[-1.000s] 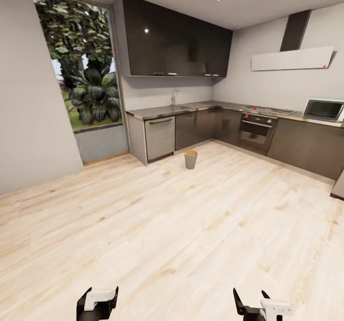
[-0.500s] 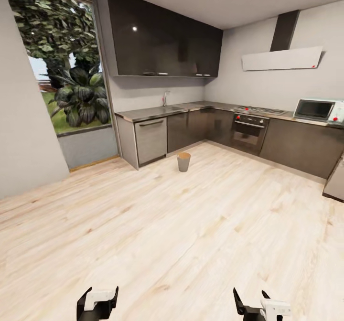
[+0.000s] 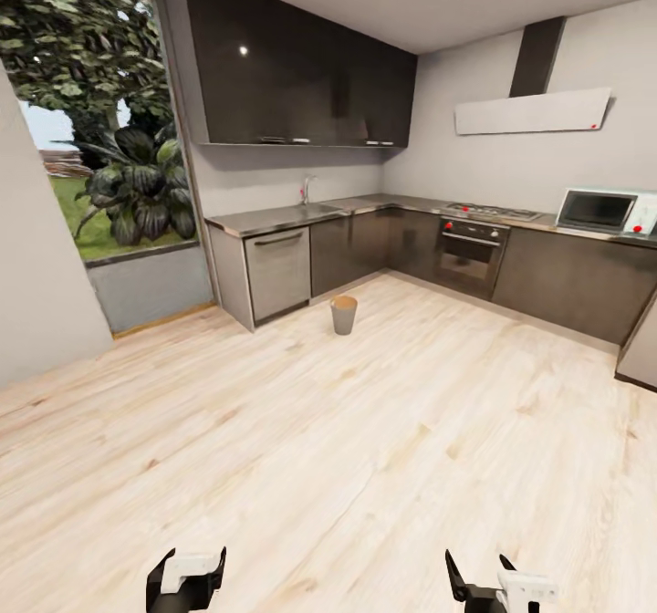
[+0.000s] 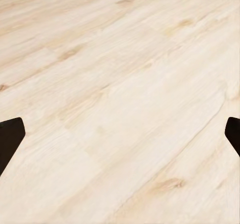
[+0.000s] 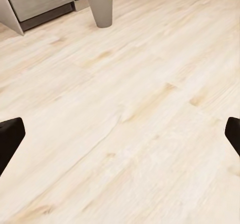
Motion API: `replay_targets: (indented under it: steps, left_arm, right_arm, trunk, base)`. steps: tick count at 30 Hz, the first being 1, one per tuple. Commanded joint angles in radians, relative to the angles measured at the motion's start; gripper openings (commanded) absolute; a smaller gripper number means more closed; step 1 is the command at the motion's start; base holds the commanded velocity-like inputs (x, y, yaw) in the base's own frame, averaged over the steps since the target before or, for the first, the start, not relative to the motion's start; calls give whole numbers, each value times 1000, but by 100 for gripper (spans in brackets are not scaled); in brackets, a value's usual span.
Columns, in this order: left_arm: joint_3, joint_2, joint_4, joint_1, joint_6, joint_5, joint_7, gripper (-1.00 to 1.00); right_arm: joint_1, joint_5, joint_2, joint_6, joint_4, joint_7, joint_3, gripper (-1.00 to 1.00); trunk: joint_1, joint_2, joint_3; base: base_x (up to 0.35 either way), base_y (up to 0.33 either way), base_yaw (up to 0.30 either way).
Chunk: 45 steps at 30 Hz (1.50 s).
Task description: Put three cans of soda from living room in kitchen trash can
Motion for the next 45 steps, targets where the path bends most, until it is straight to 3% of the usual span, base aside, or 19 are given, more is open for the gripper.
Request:
replay_targets:
  steps: [1, 45]
  left_arm:
    - [0, 0, 0, -1, 0, 0, 0, 100]
    - [0, 0, 1, -1, 0, -2, 0, 100]
  right_arm:
    - [0, 0, 0, 0, 0, 0, 0, 100]
    - [0, -1, 0, 0, 0, 0, 2, 100]
  trunk:
    - [0, 0, 0]
    - [0, 0, 0]
  base:
    - [274, 0, -2]
    - [283, 0, 0]
